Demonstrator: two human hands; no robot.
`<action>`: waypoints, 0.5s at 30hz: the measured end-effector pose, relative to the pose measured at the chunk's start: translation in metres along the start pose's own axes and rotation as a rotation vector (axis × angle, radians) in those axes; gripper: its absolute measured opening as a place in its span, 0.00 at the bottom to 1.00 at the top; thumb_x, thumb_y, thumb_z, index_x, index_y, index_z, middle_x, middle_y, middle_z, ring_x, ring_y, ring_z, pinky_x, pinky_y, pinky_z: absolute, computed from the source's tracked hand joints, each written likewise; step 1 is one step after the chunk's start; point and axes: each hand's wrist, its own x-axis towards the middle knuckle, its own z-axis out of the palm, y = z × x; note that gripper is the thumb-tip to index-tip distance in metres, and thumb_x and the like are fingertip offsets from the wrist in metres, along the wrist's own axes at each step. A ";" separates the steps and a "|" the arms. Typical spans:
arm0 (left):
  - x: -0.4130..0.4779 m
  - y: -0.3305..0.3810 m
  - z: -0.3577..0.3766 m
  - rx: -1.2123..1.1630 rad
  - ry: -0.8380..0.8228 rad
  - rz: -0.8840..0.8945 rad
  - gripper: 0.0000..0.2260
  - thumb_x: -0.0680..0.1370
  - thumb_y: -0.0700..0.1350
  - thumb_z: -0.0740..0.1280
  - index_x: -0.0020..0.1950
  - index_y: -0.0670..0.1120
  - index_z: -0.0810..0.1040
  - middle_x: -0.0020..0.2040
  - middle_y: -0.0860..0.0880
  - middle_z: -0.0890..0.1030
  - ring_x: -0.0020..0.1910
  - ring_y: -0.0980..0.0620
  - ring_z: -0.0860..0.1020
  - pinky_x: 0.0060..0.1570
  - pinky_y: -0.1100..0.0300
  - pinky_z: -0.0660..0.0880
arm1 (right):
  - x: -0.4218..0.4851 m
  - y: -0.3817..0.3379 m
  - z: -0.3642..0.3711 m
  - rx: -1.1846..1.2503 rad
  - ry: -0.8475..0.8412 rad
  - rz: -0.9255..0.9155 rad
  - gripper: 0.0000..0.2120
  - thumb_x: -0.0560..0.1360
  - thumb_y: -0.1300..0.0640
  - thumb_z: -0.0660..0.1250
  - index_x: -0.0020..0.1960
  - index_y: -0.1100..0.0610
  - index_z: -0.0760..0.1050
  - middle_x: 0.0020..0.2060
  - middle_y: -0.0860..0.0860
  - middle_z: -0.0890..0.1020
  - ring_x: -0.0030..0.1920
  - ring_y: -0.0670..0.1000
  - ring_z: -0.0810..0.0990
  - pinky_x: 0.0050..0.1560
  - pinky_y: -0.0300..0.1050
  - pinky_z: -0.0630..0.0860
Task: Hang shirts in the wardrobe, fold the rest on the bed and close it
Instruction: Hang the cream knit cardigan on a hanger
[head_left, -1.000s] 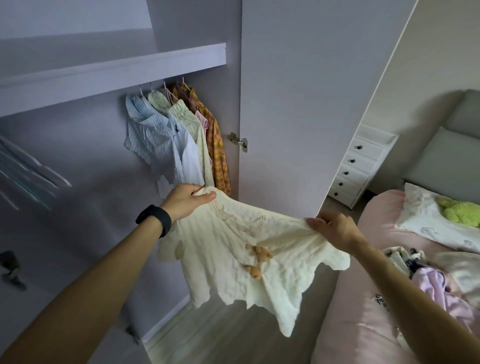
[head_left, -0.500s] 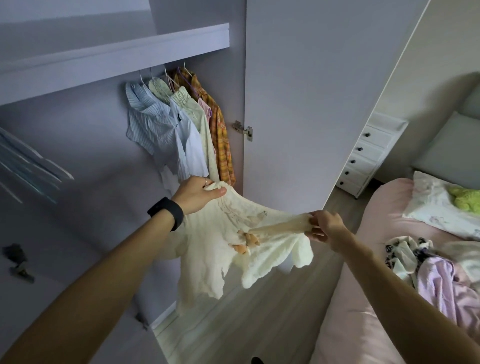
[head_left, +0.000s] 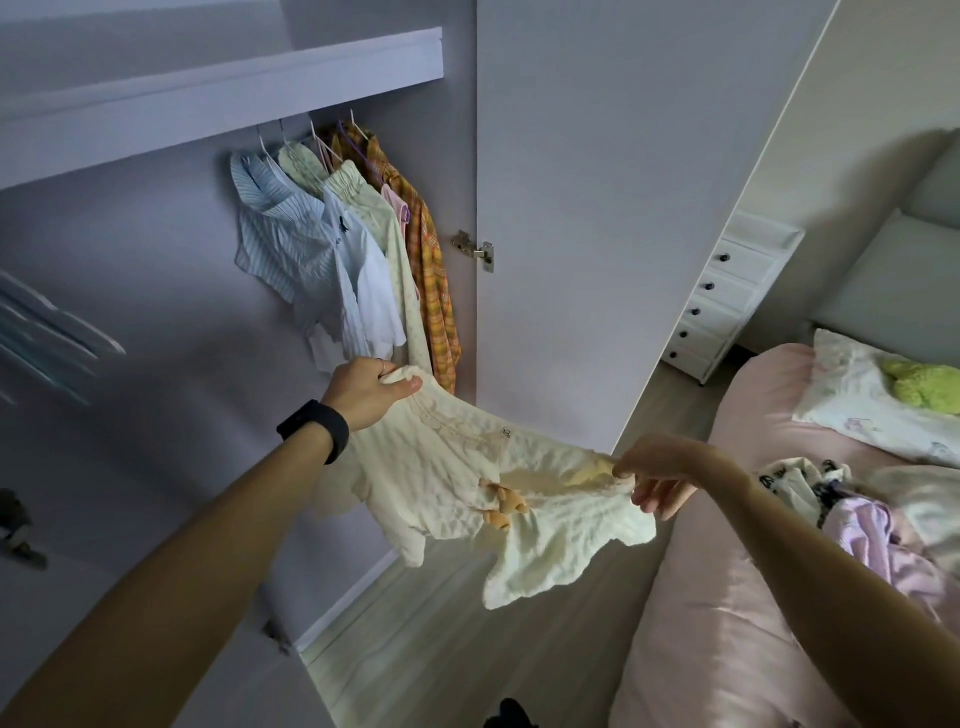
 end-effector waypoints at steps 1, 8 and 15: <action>0.001 0.000 0.001 0.012 -0.004 -0.005 0.23 0.76 0.54 0.73 0.29 0.46 0.65 0.28 0.51 0.66 0.30 0.52 0.67 0.33 0.56 0.61 | -0.001 0.001 -0.003 0.068 -0.051 -0.033 0.06 0.74 0.63 0.65 0.40 0.64 0.73 0.28 0.53 0.80 0.25 0.51 0.76 0.31 0.44 0.77; 0.006 -0.008 0.000 0.035 0.011 -0.045 0.20 0.76 0.54 0.72 0.31 0.43 0.74 0.30 0.48 0.75 0.34 0.49 0.74 0.34 0.56 0.64 | 0.006 0.010 -0.006 0.555 0.098 -0.351 0.10 0.72 0.64 0.77 0.52 0.64 0.81 0.42 0.57 0.82 0.43 0.52 0.84 0.47 0.43 0.83; -0.005 -0.030 0.006 0.007 0.079 -0.091 0.16 0.79 0.52 0.70 0.32 0.50 0.75 0.31 0.52 0.76 0.36 0.50 0.74 0.32 0.61 0.65 | 0.015 0.023 0.002 0.020 0.642 -0.264 0.08 0.76 0.60 0.66 0.47 0.50 0.82 0.45 0.50 0.84 0.48 0.53 0.83 0.53 0.46 0.80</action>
